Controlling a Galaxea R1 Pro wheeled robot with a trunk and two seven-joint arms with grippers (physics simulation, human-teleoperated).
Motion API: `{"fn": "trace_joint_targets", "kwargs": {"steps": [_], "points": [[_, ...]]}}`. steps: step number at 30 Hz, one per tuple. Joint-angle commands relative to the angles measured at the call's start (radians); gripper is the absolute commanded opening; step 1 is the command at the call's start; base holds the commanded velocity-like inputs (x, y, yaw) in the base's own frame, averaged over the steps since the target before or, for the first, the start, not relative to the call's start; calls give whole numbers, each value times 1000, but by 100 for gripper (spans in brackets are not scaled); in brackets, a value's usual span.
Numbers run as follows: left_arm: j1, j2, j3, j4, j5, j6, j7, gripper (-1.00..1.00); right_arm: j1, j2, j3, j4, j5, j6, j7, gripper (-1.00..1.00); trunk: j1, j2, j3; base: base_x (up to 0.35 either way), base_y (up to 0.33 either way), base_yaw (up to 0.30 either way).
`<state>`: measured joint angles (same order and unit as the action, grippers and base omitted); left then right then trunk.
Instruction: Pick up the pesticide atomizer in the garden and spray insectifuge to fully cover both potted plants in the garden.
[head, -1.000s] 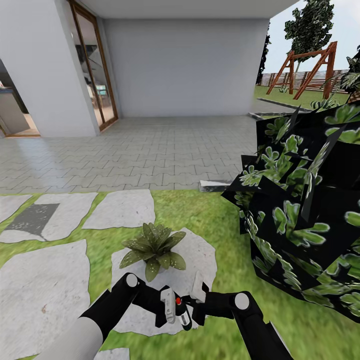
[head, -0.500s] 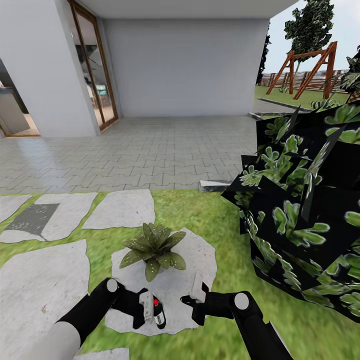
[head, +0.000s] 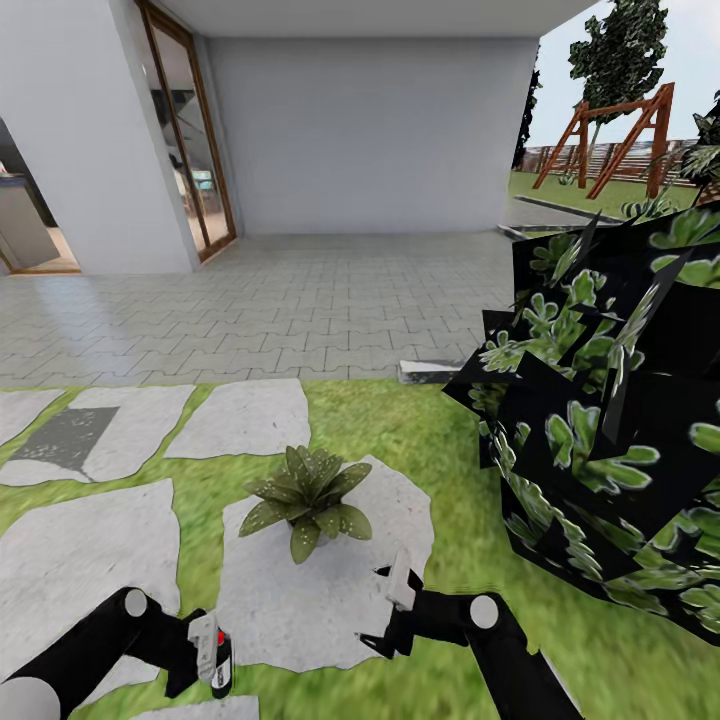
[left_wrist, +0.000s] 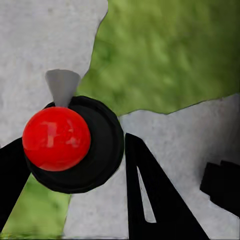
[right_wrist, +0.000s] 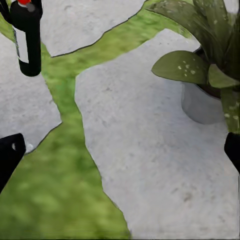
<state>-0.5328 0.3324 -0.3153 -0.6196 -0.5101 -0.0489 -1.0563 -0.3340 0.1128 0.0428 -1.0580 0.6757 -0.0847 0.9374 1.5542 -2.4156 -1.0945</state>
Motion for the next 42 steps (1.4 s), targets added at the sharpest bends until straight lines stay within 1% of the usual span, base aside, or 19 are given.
{"fn": "trace_joint_targets", "kwargs": {"steps": [1,3,4,5,6,7,8,9,11,13,15,17,19,20,24,29,33,36,42], "points": [[0,2,33,31,-1,-5,41,-100,0,-10,-2,51,10,-10,-73,100,0,0,-1,0,0,0],[0,-3,115,102,3,-8,137,-100,0,-33,-2,169,7,-13,-249,100,0,0,-1,0,0,0],[0,-9,158,151,8,-17,199,-100,0,-41,-2,246,5,-16,-374,100,0,0,-1,0,0,0],[0,-14,184,187,17,-33,239,-100,0,-44,-2,297,3,-18,-458,100,0,0,-1,0,0,0],[0,-25,224,251,45,-70,300,-100,0,-47,-2,374,1,-26,-574,100,0,0,-1,0,0,0],[0,-32,265,324,91,-120,367,-100,0,-48,-3,450,-1,-46,-670,100,0,0,-1,0,0,0],[0,-36,289,372,127,-157,414,-100,0,-48,-5,497,-5,-68,-725,100,0,0,-1,0,0,0],[0,-38,313,438,186,-212,485,-100,0,-48,-16,558,-19,-107,-800,100,0,0,-1,0,0,0],[4,-42,331,519,277,-282,602,-100,0,-48,-55,640,-64,-168,-918,100,0,0,-1,0,0,0],[17,-46,337,548,338,-312,694,-100,0,-49,-88,709,-104,-214,-1003,100,0,0,-1,0,0,0],[45,-79,340,560,416,-329,823,-100,0,-51,-111,806,-141,-317,-1099,100,0,0,-1,0,0,0],[63,-104,341,559,450,-333,905,-100,0,-55,-116,857,-150,-392,-1158,100,0,0,-1,0,0,0],[75,-135,341,560,470,-335,984,-100,0,-68,-119,913,-154,-461,-1253,100,0,0,-1,0,0,0],[79,-147,341,562,470,-335,1000,-100,1,-77,-119,931,-156,-476,-1282,100,0,0,-1,0,0,0],[82,-170,339,569,467,-333,1015,-100,1,-87,-119,953,-157,-491,-1309,100,0,0,-1,0,0,0],[107,-174,337,570,468,-332,1017,-100,1,-85,-120,954,-158,-492,-1311,100,0,0,-1,0,0,0],[121,-179,345,568,496,-334,1012,-100,1,-86,-123,964,-158,-492,-1313,100,0,0,-1,0,0,0],[132,-180,346,564,501,-337,1004,-100,1,-87,-127,994,-159,-492,-1313,100,0,0,-1,-24,2,0],[138,-179,346,560,503,-337,1004,-100,1,-87,-128,1007,-159,-492,-1313,100,0,0,-1,-265,93,-15]]}}
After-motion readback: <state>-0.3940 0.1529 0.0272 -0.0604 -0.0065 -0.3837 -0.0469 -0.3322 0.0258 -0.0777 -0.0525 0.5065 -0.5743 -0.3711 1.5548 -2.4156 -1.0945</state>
